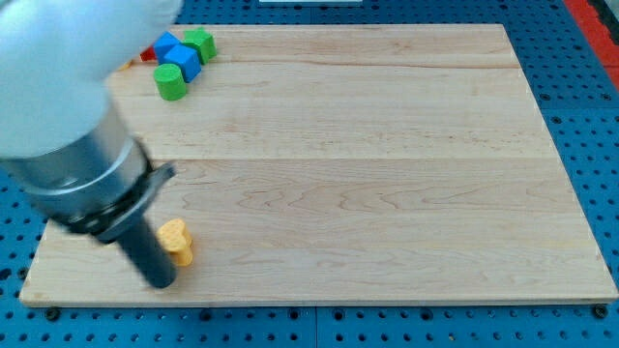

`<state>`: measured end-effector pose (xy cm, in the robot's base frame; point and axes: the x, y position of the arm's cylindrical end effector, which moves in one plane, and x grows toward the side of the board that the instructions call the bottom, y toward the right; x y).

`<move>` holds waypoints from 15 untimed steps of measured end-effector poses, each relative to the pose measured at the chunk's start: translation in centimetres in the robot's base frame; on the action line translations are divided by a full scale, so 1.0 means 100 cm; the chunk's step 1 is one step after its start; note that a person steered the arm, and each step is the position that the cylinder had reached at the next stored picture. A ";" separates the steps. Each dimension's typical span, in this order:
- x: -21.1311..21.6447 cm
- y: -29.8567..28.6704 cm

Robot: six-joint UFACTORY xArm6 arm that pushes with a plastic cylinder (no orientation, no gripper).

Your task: Push the yellow heart into the green circle

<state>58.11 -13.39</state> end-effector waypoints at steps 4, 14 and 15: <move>-0.222 0.032; -0.247 -0.101; -0.230 -0.107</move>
<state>35.08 -24.08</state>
